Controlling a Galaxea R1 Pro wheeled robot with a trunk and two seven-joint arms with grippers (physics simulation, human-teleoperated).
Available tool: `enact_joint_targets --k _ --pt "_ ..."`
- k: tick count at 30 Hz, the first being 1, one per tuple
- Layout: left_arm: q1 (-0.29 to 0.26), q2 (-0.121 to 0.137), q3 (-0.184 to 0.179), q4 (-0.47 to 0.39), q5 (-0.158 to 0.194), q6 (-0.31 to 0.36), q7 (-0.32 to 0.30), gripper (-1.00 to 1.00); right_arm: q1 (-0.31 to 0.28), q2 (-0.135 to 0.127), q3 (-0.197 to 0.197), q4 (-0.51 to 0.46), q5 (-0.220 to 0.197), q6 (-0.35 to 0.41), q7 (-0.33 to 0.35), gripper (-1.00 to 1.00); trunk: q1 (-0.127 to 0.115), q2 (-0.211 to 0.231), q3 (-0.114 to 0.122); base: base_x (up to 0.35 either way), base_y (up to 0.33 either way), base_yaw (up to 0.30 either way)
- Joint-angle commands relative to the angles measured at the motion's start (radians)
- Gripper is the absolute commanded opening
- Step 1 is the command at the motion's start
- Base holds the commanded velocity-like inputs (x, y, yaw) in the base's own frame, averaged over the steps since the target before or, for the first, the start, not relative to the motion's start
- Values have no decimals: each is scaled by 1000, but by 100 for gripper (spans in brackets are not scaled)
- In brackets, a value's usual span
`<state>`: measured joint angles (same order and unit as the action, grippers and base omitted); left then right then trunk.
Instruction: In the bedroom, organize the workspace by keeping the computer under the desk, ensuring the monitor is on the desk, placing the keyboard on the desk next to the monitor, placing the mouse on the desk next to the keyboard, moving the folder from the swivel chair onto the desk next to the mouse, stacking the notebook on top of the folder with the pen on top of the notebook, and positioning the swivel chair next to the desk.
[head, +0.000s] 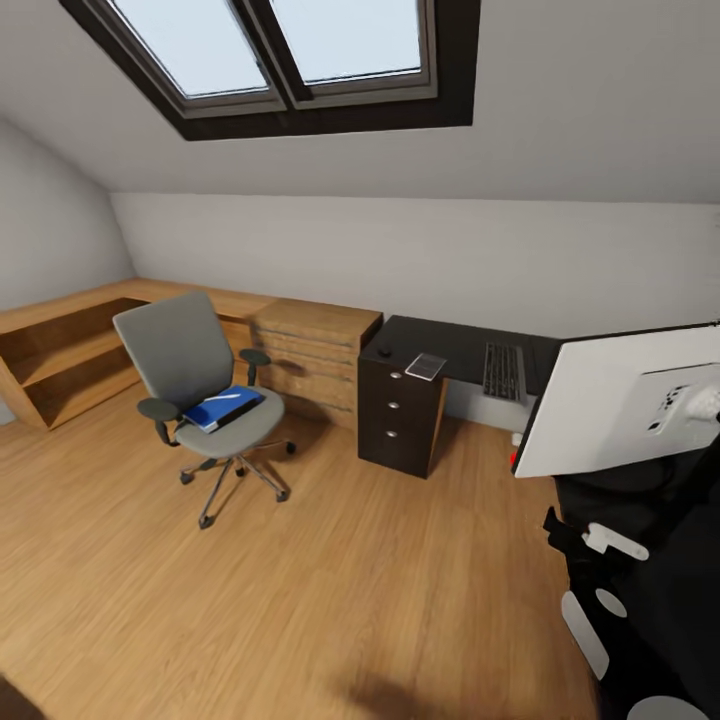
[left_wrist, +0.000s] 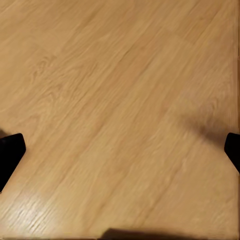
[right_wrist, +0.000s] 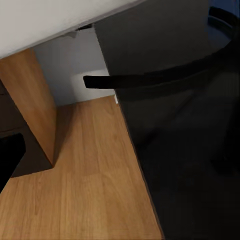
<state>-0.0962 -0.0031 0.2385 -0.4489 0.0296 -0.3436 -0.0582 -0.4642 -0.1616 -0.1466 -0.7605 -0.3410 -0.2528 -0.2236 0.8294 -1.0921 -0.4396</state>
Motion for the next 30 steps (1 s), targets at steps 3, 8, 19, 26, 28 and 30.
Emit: enact_joint_targets --k 3,8,19,26,28,30 --pt "0 0 4 9 3 -3 -6 100 -1 0 2 10 -10 -17 -1 100 0 -1 -1 0 0 -251" --pt "0 -1 3 18 2 -3 -6 100 -1 1 4 19 -11 -27 -1 100 0 -1 -1 0 1 -256" --pt "0 -1 2 24 2 -3 -6 100 -1 1 3 24 -17 -40 -17 100 0 -1 -1 0 155 -260" --pt "0 -2 2 25 1 -3 -6 100 -1 0 2 24 -38 -58 -56 100 0 -1 -1 0 280 -260" --pt "0 -2 2 25 1 -3 -6 100 -1 0 2 24 -41 -62 -62 100 0 -1 -1 31 301 -260" --pt "0 -2 2 25 1 -3 -6 100 -1 0 2 24 -43 -65 -66 100 0 -1 -1 71 302 -260"
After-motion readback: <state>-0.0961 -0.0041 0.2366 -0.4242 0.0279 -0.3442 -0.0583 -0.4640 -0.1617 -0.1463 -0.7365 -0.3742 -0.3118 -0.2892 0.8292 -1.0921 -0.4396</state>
